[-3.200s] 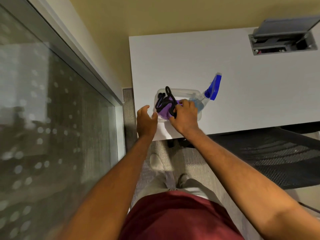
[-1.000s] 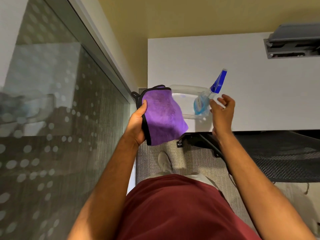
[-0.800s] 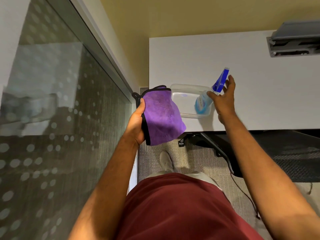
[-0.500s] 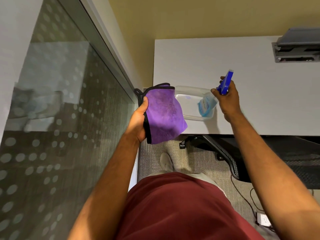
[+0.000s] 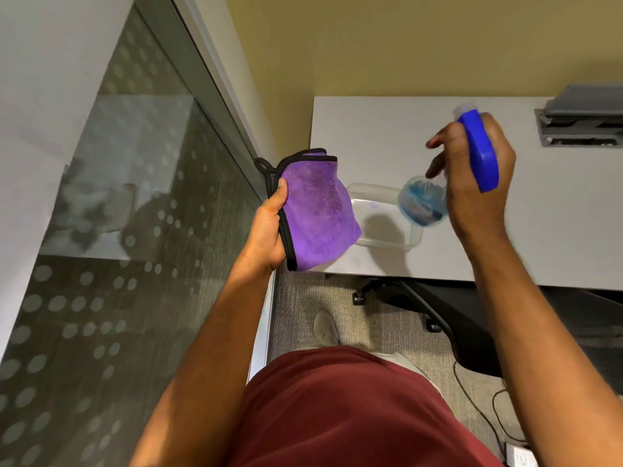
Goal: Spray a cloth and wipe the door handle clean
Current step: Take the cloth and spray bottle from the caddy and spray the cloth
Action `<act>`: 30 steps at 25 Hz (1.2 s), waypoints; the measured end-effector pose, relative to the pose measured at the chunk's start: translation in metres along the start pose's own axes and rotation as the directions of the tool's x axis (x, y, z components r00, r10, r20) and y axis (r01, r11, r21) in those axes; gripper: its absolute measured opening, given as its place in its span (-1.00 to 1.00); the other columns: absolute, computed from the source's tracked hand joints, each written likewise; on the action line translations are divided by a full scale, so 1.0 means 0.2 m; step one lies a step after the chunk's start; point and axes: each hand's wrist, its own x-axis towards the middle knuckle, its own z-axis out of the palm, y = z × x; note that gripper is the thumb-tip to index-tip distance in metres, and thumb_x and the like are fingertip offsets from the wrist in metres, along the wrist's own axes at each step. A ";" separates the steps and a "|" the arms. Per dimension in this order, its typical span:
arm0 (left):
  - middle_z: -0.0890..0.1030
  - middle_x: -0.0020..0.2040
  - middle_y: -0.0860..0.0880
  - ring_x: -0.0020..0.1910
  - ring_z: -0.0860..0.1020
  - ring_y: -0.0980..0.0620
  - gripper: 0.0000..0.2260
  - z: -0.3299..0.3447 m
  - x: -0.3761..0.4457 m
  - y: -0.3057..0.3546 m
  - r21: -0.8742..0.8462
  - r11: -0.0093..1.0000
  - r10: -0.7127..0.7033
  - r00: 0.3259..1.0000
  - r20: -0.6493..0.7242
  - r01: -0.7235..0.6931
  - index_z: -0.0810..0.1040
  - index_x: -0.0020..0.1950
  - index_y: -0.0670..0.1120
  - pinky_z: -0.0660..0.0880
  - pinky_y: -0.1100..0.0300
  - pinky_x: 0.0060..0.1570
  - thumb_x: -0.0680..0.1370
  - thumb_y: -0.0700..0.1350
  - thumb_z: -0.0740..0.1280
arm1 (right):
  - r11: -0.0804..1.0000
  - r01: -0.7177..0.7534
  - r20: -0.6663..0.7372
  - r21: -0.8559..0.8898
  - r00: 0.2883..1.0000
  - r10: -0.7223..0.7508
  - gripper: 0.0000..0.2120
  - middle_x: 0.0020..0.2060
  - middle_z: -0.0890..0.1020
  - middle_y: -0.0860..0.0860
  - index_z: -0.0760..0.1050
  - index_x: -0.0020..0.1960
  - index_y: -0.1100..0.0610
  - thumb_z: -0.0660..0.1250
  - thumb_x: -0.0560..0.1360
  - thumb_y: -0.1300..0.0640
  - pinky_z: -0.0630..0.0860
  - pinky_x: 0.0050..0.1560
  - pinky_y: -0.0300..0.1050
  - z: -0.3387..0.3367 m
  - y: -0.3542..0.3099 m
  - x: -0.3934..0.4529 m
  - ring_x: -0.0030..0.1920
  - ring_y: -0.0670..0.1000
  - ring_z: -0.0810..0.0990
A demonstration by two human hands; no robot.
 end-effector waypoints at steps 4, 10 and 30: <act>0.67 0.23 -0.14 0.23 0.64 -0.13 -0.57 0.03 0.02 0.07 0.016 0.994 0.111 0.993 0.046 -0.112 0.59 0.34 -0.13 0.57 -0.06 0.24 0.70 0.15 0.17 | 0.988 -0.156 0.150 0.006 0.977 0.153 -0.59 -0.29 0.66 0.09 0.57 -0.14 0.23 0.31 0.64 -0.12 0.47 -0.36 -0.07 0.18 -0.13 -0.10 -0.46 0.08 0.55; 0.64 0.29 -0.19 0.29 0.61 -0.18 -0.54 0.05 0.01 0.13 0.051 0.984 0.169 0.983 0.073 -0.173 0.53 0.40 -0.17 0.54 -0.12 0.32 0.71 0.13 0.15 | 0.950 -0.210 0.232 -0.231 0.936 0.264 -0.38 -0.44 0.61 0.13 0.51 -0.32 0.17 0.21 0.59 -0.35 0.57 -0.24 0.13 0.36 -0.11 -0.33 -0.36 0.17 0.61; 0.55 0.41 -0.22 0.40 0.53 -0.21 -0.47 -0.03 0.01 0.12 0.025 0.976 0.214 0.973 0.093 -0.217 0.46 0.49 -0.17 0.45 -0.18 0.41 0.66 0.17 0.23 | 0.943 -0.260 0.143 -0.207 0.945 0.292 -0.48 -0.31 0.63 0.12 0.58 -0.21 0.13 0.25 0.61 -0.30 0.59 -0.16 0.19 0.31 -0.10 -0.32 -0.32 0.20 0.59</act>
